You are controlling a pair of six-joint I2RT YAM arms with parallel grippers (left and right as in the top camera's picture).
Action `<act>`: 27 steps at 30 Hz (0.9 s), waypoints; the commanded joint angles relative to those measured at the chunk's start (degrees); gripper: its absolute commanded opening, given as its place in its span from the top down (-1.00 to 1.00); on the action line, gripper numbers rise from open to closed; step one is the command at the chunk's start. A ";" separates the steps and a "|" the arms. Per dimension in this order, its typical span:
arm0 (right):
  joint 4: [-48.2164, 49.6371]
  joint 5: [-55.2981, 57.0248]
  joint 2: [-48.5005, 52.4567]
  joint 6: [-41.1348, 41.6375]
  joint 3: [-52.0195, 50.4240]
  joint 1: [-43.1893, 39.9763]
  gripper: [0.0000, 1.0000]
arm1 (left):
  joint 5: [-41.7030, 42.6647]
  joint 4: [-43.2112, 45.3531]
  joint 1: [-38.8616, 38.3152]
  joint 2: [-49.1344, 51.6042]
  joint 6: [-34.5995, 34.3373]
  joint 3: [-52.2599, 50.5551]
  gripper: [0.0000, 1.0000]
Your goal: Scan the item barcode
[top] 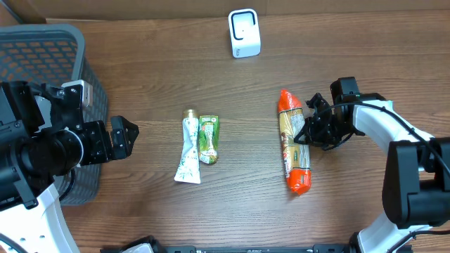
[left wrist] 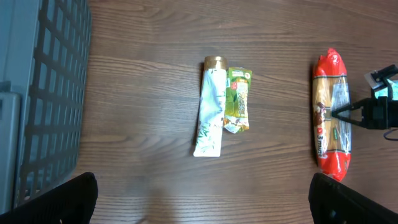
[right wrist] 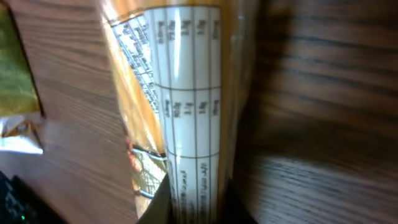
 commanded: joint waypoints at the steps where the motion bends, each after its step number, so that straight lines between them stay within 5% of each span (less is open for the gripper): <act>1: -5.40 1.79 0.07 -0.07 4.24 0.48 0.92 | 0.02 0.09 0.28 0.20 0.44 -0.04 -0.99; 7: -21.77 22.23 -1.77 8.92 20.39 4.46 0.92 | 0.00 0.07 0.28 0.20 0.44 -0.04 -0.98; 11: -23.23 32.39 -1.73 15.23 22.95 10.95 0.82 | 0.02 0.07 0.28 0.20 0.44 -0.04 -1.00; 18: -17.64 32.28 1.40 19.91 17.79 22.71 -0.46 | 0.00 0.07 0.28 0.20 0.44 -0.04 -0.99; 27: -19.23 32.41 2.01 19.93 22.34 24.22 -0.47 | 0.00 0.07 0.28 0.20 0.44 -0.04 -1.00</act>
